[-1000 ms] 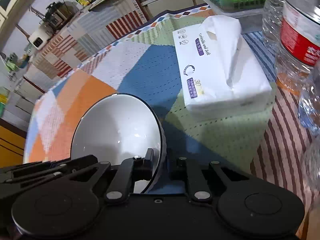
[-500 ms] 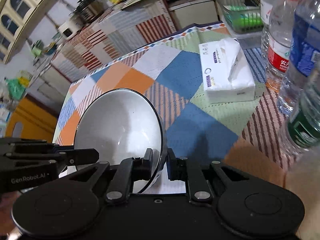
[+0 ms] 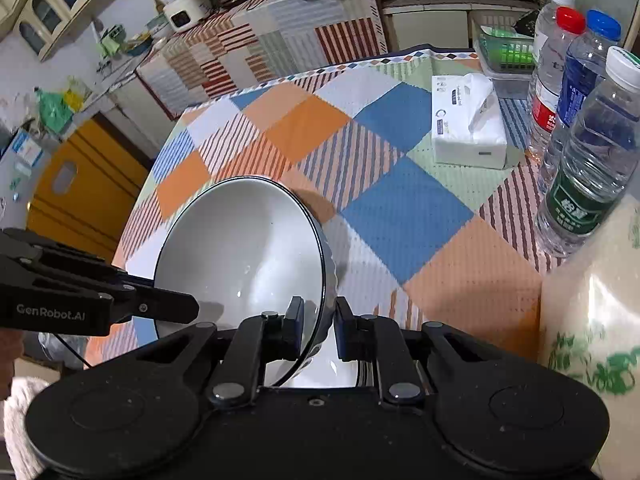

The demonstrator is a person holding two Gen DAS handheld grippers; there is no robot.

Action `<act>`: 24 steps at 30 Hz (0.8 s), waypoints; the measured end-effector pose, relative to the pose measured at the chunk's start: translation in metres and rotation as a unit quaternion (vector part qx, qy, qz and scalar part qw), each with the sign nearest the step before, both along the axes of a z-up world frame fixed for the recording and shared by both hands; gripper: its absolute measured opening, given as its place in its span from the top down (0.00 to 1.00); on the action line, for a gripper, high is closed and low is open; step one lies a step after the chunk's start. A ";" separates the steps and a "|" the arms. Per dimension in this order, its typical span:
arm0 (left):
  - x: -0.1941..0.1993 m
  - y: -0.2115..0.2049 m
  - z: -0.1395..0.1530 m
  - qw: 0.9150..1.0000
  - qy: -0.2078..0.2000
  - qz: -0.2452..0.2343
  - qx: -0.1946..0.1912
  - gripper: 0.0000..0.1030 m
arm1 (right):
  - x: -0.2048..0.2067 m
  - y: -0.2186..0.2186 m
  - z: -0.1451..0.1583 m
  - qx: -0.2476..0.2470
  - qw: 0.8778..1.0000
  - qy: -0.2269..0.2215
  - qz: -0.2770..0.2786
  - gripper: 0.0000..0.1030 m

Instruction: Organize plates and bowls

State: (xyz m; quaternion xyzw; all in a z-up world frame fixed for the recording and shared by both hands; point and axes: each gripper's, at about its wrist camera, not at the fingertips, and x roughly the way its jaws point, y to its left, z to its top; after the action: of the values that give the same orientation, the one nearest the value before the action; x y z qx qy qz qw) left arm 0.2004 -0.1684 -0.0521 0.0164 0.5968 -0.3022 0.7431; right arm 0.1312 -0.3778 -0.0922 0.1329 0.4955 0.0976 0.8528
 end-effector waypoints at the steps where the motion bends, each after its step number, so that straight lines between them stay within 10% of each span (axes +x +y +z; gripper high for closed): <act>1: -0.002 0.001 -0.001 1.000 0.001 -0.001 0.000 0.88 | -0.004 0.002 0.000 -0.004 1.000 0.000 0.002 0.81; 24: -0.023 0.006 -0.067 0.998 0.068 0.010 0.012 0.88 | -0.034 0.049 -0.037 -0.160 0.985 -0.015 0.056 0.81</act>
State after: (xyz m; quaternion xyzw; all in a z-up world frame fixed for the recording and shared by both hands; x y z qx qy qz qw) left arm 0.1777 -0.1622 -0.1189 -0.0011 0.6495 -0.2880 0.7037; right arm 0.0975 -0.3292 -0.1289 -0.0344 0.4983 0.0663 0.8638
